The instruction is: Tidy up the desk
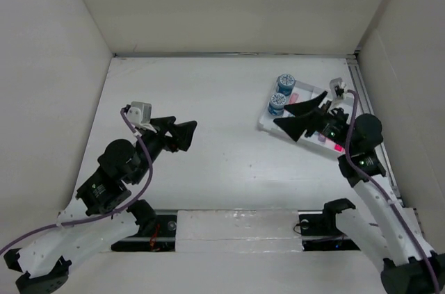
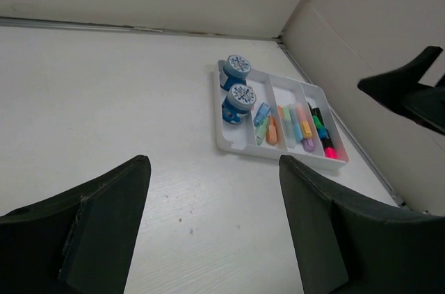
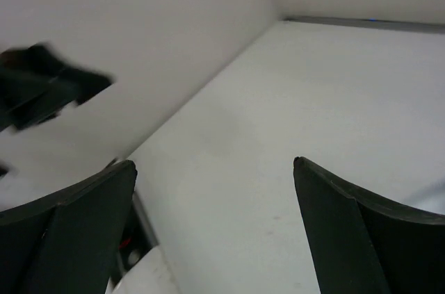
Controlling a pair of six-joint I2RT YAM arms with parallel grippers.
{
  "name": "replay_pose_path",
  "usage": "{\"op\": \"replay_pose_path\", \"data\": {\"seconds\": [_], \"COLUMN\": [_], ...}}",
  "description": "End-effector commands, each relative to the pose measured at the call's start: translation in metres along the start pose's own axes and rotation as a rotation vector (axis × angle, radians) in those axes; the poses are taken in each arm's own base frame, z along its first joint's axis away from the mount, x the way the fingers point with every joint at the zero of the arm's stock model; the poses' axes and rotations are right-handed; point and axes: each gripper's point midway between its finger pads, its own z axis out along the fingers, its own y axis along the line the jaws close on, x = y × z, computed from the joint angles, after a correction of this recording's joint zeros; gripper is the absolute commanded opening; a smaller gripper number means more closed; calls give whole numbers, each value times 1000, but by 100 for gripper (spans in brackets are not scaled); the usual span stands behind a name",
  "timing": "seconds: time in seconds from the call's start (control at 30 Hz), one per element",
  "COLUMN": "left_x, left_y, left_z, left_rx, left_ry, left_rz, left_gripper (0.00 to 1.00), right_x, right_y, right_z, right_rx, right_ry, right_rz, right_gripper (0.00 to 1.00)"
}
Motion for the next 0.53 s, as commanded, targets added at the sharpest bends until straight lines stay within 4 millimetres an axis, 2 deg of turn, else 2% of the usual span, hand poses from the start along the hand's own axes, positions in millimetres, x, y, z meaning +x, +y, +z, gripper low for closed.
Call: {"op": "replay_pose_path", "data": {"seconds": [0.0, 0.03, 0.07, 0.13, 0.17, 0.3, 0.5], "left_x": [-29, -32, -35, -44, -47, -59, -60], "left_y": [-2, -1, 0, 1, 1, 0, -3], "left_z": [-9, -10, -13, -19, -22, -33, -33], "left_rx": [7, 3, 0, 5, 9, 29, 38], "left_ry": [-106, -119, -132, -163, -178, -225, -219], "left_rz": [-30, -34, -41, -54, -59, -73, -71], "left_gripper": [71, 71, 71, 71, 71, 71, 72], "right_x": [-9, -6, -7, -10, -12, -20, -18], "right_y": [103, 114, 143, 160, 179, 198, 194], "right_z": [-18, -22, -32, -40, -50, -61, -49], "right_rx": [-338, -358, -441, -460, -517, -540, -487], "right_ry": [11, 23, 12, -7, -24, -80, -88], "right_rz": [-205, -205, -249, -252, -262, -266, -263], "right_gripper": [100, 100, 100, 100, 100, 100, 100]}}
